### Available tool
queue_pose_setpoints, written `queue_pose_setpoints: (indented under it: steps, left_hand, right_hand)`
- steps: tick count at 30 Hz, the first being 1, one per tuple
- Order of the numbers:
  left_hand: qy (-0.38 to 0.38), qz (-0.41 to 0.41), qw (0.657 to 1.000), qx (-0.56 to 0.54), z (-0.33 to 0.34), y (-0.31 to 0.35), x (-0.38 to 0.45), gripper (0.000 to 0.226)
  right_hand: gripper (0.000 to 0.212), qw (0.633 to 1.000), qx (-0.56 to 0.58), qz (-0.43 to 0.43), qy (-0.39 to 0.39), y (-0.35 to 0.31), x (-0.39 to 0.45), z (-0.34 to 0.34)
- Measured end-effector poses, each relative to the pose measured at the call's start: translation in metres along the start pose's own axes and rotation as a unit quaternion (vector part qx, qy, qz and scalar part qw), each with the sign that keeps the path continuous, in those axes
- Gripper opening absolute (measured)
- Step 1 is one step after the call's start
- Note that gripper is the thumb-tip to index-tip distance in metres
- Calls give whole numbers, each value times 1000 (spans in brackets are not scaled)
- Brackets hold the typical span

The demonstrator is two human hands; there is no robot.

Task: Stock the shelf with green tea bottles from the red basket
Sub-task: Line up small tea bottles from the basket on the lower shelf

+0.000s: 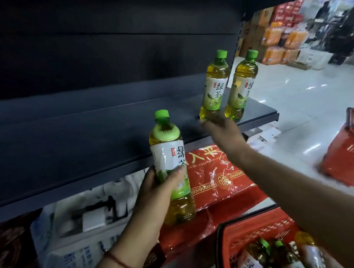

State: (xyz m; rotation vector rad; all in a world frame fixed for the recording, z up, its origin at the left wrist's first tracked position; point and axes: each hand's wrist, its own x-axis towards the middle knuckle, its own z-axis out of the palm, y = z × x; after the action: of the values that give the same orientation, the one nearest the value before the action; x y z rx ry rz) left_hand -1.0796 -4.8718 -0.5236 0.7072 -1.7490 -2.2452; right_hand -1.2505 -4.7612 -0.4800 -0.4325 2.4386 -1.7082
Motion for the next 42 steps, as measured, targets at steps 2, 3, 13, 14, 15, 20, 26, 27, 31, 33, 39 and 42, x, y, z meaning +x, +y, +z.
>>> queue_pose_setpoints:
  steps: [2,3,13,14,15,20,26,27,31,33,39,42]
  left_hand:
    - [10,-3,1000,-6,0,0,-2,52]
    - [12,-3,1000,-5,0,0,-4,52]
    - [4,54,994,93,4,1,-27,26]
    - [13,82,985,151,2,4,-29,29]
    - [20,110,971,210,0,7,-32,32]
    - [73,214,857,464,-7,21,-41,64]
    - [85,233,767,592,-3,23,-47,70]
    - [79,229,762,600,-2,23,-46,69]
    - [64,210,745,630,-2,19,-38,67]
    - [59,202,744,634,-2,17,-33,67]
    - [51,206,755,621,-5,9,-21,68]
    - [41,211,760,613,-3,3,-18,70]
  right_hand:
    - [36,992,21,35,-119,1,-65,4]
    - [30,983,40,45,-174,3,-94,8]
    - [27,985,49,16,-167,21,-144,24]
    - [28,984,40,7,-173,21,-143,24]
    - [31,983,40,3,-178,21,-141,25]
    - [49,987,33,-34,-151,17,-113,31]
    - [51,996,47,-51,-52,-1,-43,36]
    - [52,997,45,-48,-34,-4,-28,37]
    - [50,995,-59,-66,43,1,16,40]
    - [48,990,-85,-93,70,10,32,44]
    - [52,984,-112,-95,96,18,64,53]
    - [50,983,-122,-84,106,17,71,56]
